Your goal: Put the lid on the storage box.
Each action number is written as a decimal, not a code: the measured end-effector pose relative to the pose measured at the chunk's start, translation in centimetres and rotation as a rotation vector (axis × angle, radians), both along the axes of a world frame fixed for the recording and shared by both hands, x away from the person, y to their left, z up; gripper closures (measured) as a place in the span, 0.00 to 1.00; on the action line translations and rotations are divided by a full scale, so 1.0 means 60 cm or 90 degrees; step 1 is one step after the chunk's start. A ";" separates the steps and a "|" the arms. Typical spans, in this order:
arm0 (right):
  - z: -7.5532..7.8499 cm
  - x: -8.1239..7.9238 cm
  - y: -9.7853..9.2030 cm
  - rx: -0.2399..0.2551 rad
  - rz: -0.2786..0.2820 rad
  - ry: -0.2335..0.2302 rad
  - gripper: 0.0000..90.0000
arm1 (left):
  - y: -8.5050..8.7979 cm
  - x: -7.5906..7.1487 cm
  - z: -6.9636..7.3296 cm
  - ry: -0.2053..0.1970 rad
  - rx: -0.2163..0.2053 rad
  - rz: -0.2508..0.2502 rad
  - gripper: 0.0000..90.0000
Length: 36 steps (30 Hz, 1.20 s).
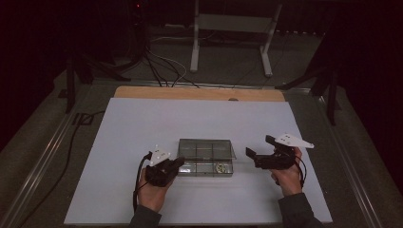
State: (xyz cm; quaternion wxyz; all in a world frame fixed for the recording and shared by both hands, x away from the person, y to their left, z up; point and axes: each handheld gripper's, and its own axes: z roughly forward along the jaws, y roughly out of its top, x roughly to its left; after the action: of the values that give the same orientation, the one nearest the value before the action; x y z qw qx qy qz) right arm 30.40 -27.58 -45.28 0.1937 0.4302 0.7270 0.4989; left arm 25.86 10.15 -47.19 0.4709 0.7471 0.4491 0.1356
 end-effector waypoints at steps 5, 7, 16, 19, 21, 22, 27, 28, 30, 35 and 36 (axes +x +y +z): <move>-0.003 0.000 0.000 -0.003 -0.004 0.002 0.00 | 0.002 -0.009 -0.015 0.010 0.001 -0.011 1.00; -0.005 -0.001 -0.001 -0.003 -0.005 0.002 0.00 | 0.002 -0.011 -0.019 0.011 0.009 -0.016 1.00; -0.005 -0.003 -0.006 0.001 -0.006 -0.001 0.00 | -0.001 -0.018 -0.036 0.019 0.033 -0.031 1.00; -0.006 -0.003 -0.007 0.000 -0.006 0.000 0.00 | 0.000 -0.019 -0.040 0.023 0.033 -0.036 1.00; -0.006 -0.003 -0.008 0.000 -0.007 0.000 0.00 | 0.001 -0.020 -0.042 0.026 0.034 -0.036 1.00; -0.006 -0.003 -0.008 0.000 -0.007 0.000 0.00 | 0.001 -0.020 -0.042 0.026 0.034 -0.036 1.00; -0.008 -0.005 -0.008 0.001 -0.006 0.001 0.00 | 0.003 -0.025 -0.051 0.036 0.037 -0.039 1.00; -0.008 -0.005 -0.008 -0.002 -0.006 0.000 0.00 | 0.003 -0.026 -0.051 0.037 0.038 -0.039 1.00; -0.011 -0.006 -0.006 -0.013 -0.008 -0.003 0.00 | 0.004 -0.027 -0.052 0.038 0.041 -0.040 1.00; -0.015 -0.009 -0.003 -0.015 -0.004 -0.002 0.00 | 0.006 -0.029 -0.057 0.042 0.041 -0.041 1.00; -0.014 -0.009 -0.003 -0.015 -0.005 -0.004 0.00 | 0.006 -0.029 -0.057 0.043 0.042 -0.041 1.00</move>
State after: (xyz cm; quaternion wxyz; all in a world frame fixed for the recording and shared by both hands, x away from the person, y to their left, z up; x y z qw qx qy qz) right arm 29.84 -27.75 -46.15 0.2026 0.4291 0.7307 0.4908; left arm 24.11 10.53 -50.58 0.4351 0.7804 0.4355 0.1097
